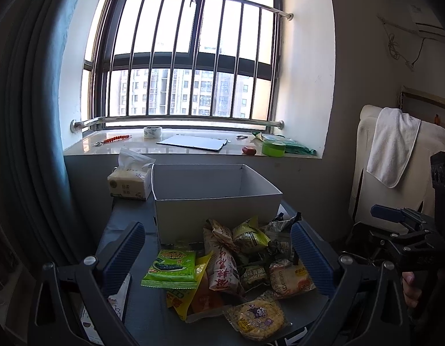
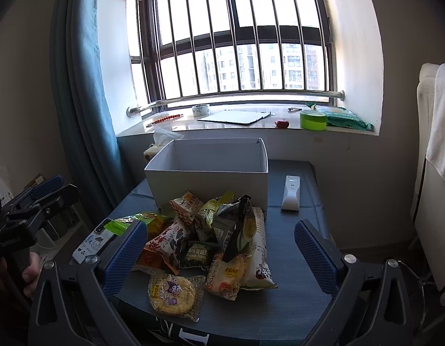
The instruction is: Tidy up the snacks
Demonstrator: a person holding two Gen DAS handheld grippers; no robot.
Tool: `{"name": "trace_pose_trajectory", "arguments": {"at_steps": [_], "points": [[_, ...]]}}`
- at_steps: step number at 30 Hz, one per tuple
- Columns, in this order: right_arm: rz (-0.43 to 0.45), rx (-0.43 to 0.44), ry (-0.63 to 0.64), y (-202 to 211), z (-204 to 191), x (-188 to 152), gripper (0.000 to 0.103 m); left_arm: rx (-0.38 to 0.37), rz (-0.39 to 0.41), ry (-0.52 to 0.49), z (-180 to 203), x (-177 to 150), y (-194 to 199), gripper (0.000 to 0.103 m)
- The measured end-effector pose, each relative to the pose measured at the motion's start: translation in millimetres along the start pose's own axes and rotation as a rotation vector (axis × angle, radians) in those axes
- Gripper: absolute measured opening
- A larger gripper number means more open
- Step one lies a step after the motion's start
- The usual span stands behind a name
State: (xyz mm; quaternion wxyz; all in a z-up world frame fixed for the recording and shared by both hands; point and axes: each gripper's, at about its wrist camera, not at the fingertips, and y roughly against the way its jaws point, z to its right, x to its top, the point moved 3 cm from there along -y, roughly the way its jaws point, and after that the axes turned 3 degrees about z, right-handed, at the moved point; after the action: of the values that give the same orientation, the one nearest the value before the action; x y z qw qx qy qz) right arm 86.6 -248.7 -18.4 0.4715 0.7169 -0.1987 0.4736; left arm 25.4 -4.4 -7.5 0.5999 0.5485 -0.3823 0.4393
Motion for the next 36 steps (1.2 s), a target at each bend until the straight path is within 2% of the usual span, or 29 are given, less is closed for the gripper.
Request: {"name": "trace_pose_trajectory", "arguments": {"at_steps": [26,36], "points": [[-0.021,-0.018,0.005,-12,3,-10,0.103,0.007,-0.017,-0.018,-3,-8,-2,0.103],[-0.062,0.001,-0.011,-25,3,-21,0.103,0.008,-0.02,-0.021,-4,-11,-3,0.103]]}}
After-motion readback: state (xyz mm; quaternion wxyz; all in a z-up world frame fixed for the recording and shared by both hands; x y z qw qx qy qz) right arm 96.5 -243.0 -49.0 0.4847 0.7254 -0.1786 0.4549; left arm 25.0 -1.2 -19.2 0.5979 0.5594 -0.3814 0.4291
